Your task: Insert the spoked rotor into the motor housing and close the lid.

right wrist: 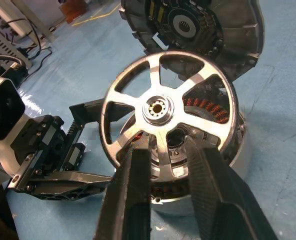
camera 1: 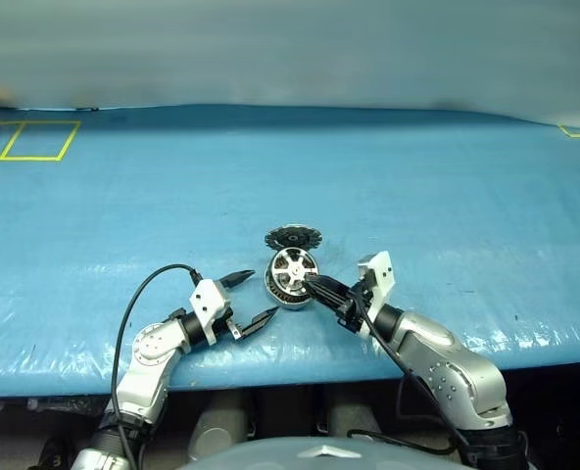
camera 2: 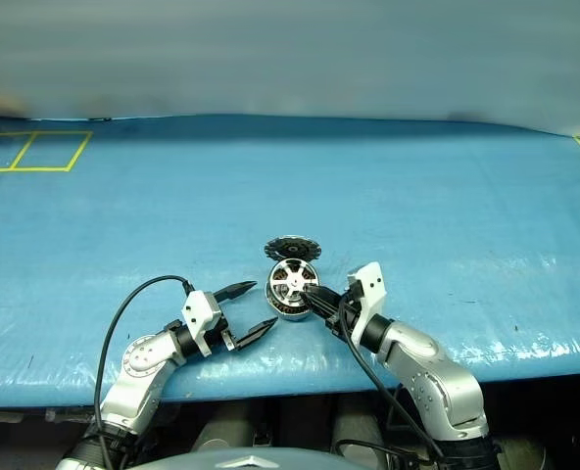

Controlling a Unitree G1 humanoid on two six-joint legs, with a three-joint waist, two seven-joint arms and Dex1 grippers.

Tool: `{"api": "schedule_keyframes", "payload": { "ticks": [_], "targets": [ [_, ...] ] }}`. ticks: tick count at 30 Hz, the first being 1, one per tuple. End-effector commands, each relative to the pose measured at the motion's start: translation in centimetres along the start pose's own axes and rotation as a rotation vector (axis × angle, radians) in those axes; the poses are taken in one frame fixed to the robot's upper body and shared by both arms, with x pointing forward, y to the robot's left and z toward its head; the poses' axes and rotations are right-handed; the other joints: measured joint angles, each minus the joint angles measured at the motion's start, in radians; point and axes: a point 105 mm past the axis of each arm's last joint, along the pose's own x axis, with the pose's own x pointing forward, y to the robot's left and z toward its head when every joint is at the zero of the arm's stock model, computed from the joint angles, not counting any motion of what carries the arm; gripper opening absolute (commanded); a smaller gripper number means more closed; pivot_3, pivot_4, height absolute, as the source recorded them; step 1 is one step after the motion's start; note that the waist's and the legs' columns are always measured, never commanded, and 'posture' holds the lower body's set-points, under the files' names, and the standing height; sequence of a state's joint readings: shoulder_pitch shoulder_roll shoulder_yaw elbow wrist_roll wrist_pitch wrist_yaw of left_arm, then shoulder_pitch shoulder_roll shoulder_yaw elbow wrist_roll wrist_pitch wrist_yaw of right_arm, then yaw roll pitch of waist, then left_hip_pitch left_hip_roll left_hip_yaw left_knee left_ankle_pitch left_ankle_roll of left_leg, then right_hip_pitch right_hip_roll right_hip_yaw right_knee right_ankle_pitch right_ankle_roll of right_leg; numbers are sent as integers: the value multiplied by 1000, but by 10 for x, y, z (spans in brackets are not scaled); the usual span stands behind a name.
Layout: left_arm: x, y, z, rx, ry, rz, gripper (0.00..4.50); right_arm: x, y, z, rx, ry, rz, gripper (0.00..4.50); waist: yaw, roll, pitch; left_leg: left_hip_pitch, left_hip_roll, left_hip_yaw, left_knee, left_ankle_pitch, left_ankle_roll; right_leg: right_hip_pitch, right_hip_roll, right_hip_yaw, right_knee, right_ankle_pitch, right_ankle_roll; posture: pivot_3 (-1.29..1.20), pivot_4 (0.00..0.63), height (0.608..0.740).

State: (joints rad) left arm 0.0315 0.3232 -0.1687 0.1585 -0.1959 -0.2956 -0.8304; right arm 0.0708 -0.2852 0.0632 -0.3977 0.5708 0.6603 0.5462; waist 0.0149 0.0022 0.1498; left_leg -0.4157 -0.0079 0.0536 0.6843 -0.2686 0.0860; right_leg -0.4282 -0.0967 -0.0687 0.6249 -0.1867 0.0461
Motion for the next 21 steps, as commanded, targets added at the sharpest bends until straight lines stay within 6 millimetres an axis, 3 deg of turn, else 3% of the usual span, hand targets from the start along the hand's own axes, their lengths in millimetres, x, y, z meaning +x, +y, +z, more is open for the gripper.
{"api": "schedule_keyframes", "payload": {
  "ticks": [1,13,21],
  "targets": [
    [-1,2,5,32,-17,4,4500,-1,2,6,-22,-20,9,2415,0,0,0,0,0,0,0,0,0,0,0,0,0,0,0,0,150,740],
    [0,2,5,31,-15,-1,4500,-3,17,24,-5,-112,102,2415,0,0,0,0,0,0,0,0,0,0,0,0,0,0,0,0,150,740],
    [-1,2,5,32,-15,0,4500,2,16,28,-40,-115,98,2415,0,0,0,0,0,0,0,0,0,0,0,0,0,0,0,0,150,740]
  ]
}}
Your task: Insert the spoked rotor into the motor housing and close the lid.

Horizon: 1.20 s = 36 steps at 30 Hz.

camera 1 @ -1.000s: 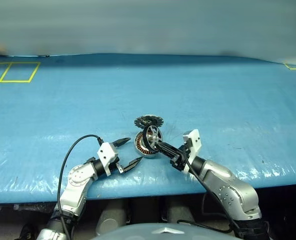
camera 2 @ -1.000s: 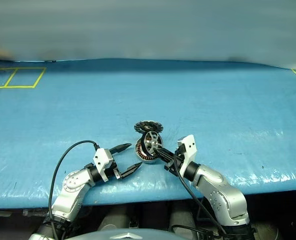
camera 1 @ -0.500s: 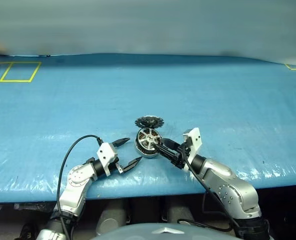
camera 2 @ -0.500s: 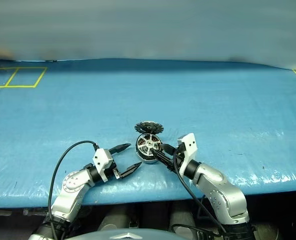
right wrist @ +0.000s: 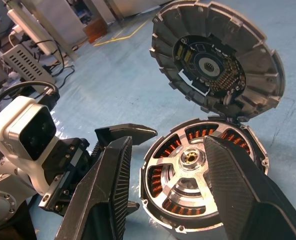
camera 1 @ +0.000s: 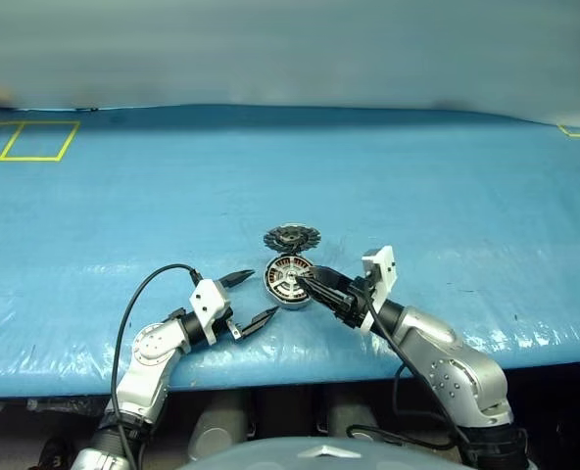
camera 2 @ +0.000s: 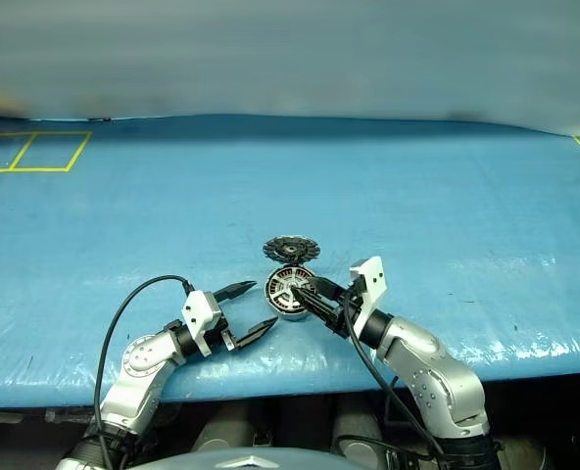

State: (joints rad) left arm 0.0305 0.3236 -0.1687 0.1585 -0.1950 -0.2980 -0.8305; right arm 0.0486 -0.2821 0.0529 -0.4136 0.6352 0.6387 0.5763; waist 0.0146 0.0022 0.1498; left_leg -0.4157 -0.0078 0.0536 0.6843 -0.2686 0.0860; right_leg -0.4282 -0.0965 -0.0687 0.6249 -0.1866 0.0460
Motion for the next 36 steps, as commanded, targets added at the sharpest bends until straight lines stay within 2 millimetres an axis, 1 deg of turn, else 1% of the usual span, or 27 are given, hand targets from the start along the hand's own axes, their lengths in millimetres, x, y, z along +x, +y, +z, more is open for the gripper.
{"api": "schedule_keyframes", "payload": {
  "ticks": [1,5,8,9,11,13,17,18,20,22,25,27,29,32,34,36],
  "targets": [
    [-1,2,5,28,-14,2,4500,1,5,11,-45,-40,21,2415,1,0,0,0,0,0,0,0,0,0,0,0,0,0,0,0,150,740],
    [-1,2,4,28,-13,2,4500,2,5,10,-55,-33,18,2415,0,0,0,0,0,0,0,0,0,0,0,0,0,1,-1,0,150,740],
    [-1,2,5,29,-13,3,4500,-1,-11,8,-114,11,-89,2415,0,0,0,0,0,0,0,0,0,0,0,0,0,0,-1,0,150,740],
    [-1,2,4,29,-13,4,4500,-4,-19,12,-136,11,-131,2415,0,0,0,0,0,0,0,0,0,0,0,0,0,0,0,0,150,740],
    [-2,2,4,29,-13,6,4500,-11,-32,22,-169,-11,-199,2025,1,0,0,0,0,0,0,0,0,0,0,0,0,0,0,0,150,740],
    [-2,2,4,28,-13,7,4500,-17,-43,29,-193,-19,-243,1479,1,0,0,0,0,0,0,0,0,0,0,0,0,0,0,0,150,740],
    [-1,2,5,28,-15,8,4500,-17,-57,34,-232,8,-292,162,1,0,0,0,0,0,0,0,0,0,0,0,0,1,-1,0,150,740],
    [-1,3,5,28,-16,9,4500,-16,-63,36,-251,17,-320,51,-1,0,0,0,0,0,0,0,0,0,1,0,0,1,-1,0,150,740],
    [-1,3,5,29,-18,12,4500,-12,-74,42,-281,21,-376,51,-3,0,0,0,0,1,0,0,0,0,1,0,1,1,-2,0,150,740],
    [-1,3,5,29,-17,14,4500,-8,-81,49,-300,15,-405,51,-2,0,0,0,0,1,1,0,0,0,1,1,1,2,-2,0,150,740],
    [-1,3,4,30,-16,17,4500,10,-76,62,-333,-10,-358,51,-3,0,0,0,0,1,1,0,0,0,2,1,1,2,-2,0,150,740],
    [-2,3,5,31,-16,21,4500,14,-77,64,-339,-1,-360,51,-3,0,0,0,0,1,1,0,0,0,3,0,1,2,-2,0,150,740],
    [-4,4,5,32,-17,30,4500,14,-83,62,-339,24,-407,51,1,0,0,0,0,1,0,0,1,0,5,0,1,2,-2,0,150,740],
    [-6,4,4,32,-14,41,4500,6,-92,46,-361,108,-477,51,1,0,0,-1,-1,2,0,0,1,0,4,0,1,2,-2,0,150,740],
    [-7,3,3,31,-11,44,4500,1,-92,39,-351,132,-486,51,1,0,0,-1,-1,2,0,-1,2,0,3,0,0,2,-2,0,150,740],
    [-8,2,3,29,-9,44,4500,-2,-90,36,-335,132,-483,51,-1,0,0,-1,-1,2,0,-1,2,0,1,1,0,2,-2,0,150,740]
  ]
}}
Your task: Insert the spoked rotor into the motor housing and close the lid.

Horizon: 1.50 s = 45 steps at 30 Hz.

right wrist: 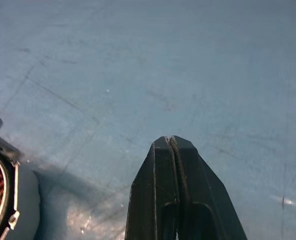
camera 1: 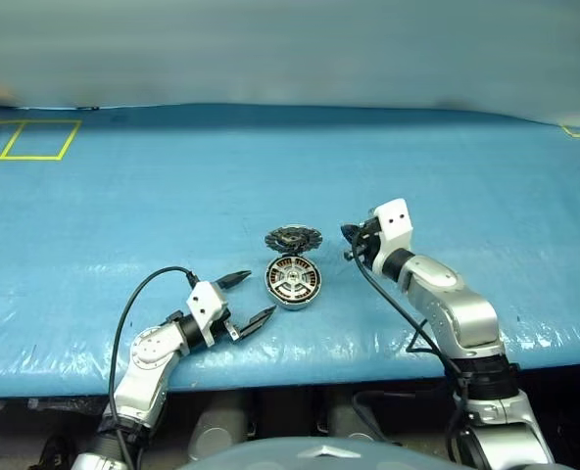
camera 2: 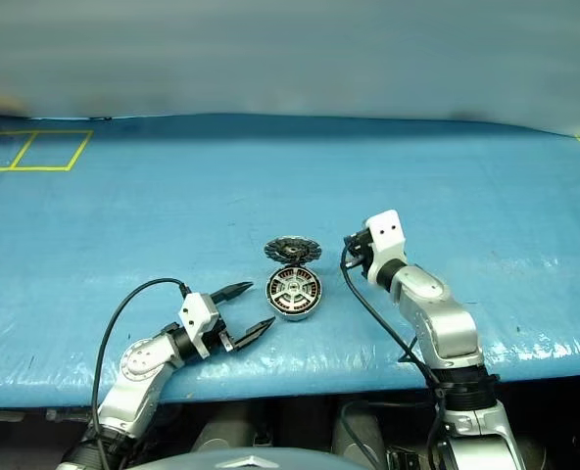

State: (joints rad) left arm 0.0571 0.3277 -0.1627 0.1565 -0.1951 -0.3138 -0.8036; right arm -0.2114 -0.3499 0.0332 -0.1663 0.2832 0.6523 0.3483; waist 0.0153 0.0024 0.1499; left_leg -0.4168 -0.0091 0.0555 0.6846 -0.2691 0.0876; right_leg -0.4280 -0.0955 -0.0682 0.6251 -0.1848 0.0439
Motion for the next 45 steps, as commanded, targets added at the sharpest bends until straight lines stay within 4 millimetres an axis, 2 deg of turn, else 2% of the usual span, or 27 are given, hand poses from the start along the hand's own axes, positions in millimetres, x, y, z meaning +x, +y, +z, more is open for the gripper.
{"api": "schedule_keyframes", "payload": {
  "ticks": [1,9,15,20,25,30,35,40,45],
  "targets": [
    [-2,2,6,32,-16,8,4500,-7,1,8,-7,-32,2,51,-2,0,0,0,0,0,0,0,0,0,0,0,0,0,0,0,150,740],
    [1,2,7,31,-17,-7,4500,-11,13,19,47,-113,81,51,-5,0,0,1,1,0,0,0,-1,0,0,0,1,-1,2,0,150,740],
    [3,2,7,28,-18,-18,4500,3,12,36,40,-156,100,51,-6,0,0,1,0,0,0,0,-1,0,2,0,0,0,1,0,150,740],
    [-1,3,6,31,-6,-16,4500,11,36,68,36,-244,264,51,-10,0,0,1,1,0,0,1,-1,0,4,0,1,0,1,0,150,740],
    [-3,4,6,27,-3,-2,4500,13,57,75,25,-244,379,51,-11,0,0,1,0,0,0,0,0,0,3,0,1,2,3,0,150,740],
    [-9,7,4,18,3,27,4500,2,87,67,11,-210,524,51,-15,0,0,1,0,0,0,0,0,0,0,0,0,1,2,0,150,740],
    [-13,8,2,10,8,44,4500,-10,97,57,4,-178,556,51,-17,0,0,1,1,-1,0,0,0,0,-1,0,1,0,1,0,150,740],
    [-15,10,0,9,16,47,4500,-27,112,30,-33,-88,629,51,-17,0,0,1,1,-1,0,0,-1,0,-2,0,0,0,0,0,150,740],
    [-15,10,0,10,19,38,4500,-28,116,1,-79,16,618,51,-20,0,0,2,1,-1,0,0,-1,0,-2,0,0,0,0,0,150,740]
  ]
}}
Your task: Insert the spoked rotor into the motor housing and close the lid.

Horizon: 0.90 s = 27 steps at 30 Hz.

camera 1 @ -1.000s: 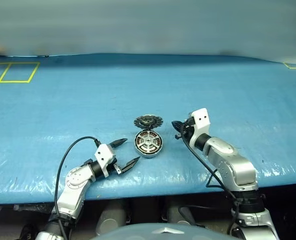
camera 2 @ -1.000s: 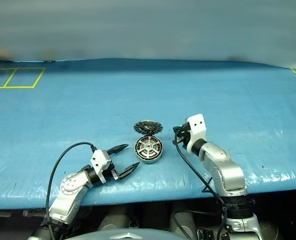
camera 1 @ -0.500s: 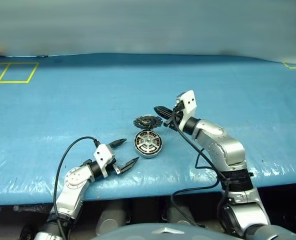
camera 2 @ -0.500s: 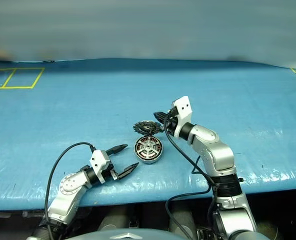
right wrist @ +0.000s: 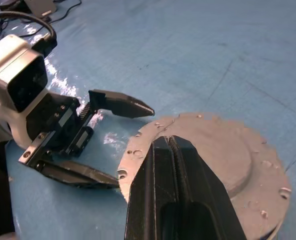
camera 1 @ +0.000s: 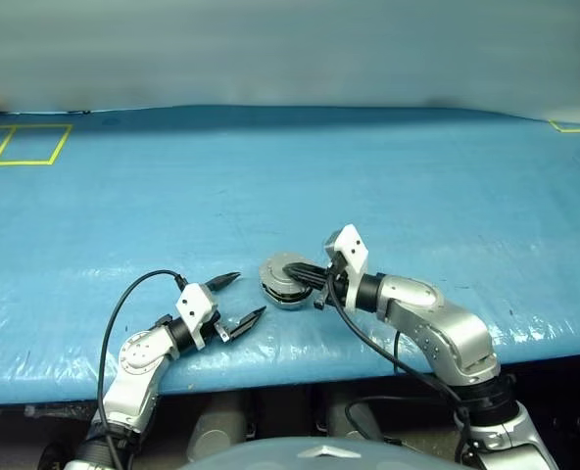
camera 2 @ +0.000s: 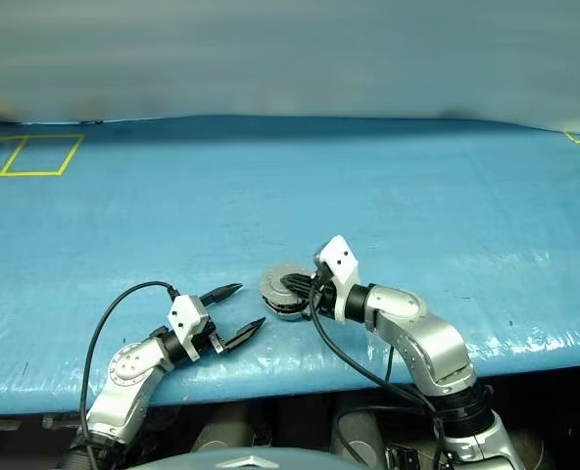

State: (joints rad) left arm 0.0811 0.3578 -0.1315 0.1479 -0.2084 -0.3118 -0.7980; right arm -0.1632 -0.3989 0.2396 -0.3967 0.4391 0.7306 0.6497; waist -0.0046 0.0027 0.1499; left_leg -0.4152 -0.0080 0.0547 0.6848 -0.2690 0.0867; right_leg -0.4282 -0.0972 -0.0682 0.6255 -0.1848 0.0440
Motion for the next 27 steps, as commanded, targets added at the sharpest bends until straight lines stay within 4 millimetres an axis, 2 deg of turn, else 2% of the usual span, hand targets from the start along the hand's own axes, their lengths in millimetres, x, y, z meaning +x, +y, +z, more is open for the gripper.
{"api": "schedule_keyframes", "payload": {
  "ticks": [1,9,13,20,21,24,27],
  "targets": [
    [-2,2,3,7,-6,-2,4500,3,4,-10,-42,42,-11,51,0,0,0,0,0,0,0,0,0,0,0,0,0,0,0,0,150,740],
    [-2,2,5,11,-9,-3,4500,14,-3,-35,-18,97,-87,51,-2,-1,-1,1,0,0,0,0,0,1,0,0,0,-1,2,0,150,740],
    [-3,3,6,14,-10,0,4500,15,-2,-38,-15,92,-94,51,-3,-4,-3,2,1,0,0,0,-1,2,0,0,0,-2,4,0,150,740],
    [-2,4,8,20,-20,1,4500,7,-15,0,-13,-124,-174,51,-3,-4,-3,2,1,0,0,-2,-6,1,-1,0,0,-2,4,0,150,740],
    [-2,4,9,21,-24,1,4500,7,-15,2,-18,-135,-171,415,-2,-4,-3,2,1,0,0,-2,-6,1,-1,0,0,-1,3,0,150,740],
    [-1,5,13,31,-44,2,4500,7,-18,2,-27,-137,-198,1145,-2,-4,-3,1,1,0,0,-1,-3,0,-1,-1,0,0,0,0,150,740],
    [0,8,19,44,-65,6,4500,8,-21,3,-35,-138,-225,2199,-1,-3,-3,1,1,0,-1,-1,-3,-1,-1,-1,0,0,-1,0,150,740]
  ]
}}
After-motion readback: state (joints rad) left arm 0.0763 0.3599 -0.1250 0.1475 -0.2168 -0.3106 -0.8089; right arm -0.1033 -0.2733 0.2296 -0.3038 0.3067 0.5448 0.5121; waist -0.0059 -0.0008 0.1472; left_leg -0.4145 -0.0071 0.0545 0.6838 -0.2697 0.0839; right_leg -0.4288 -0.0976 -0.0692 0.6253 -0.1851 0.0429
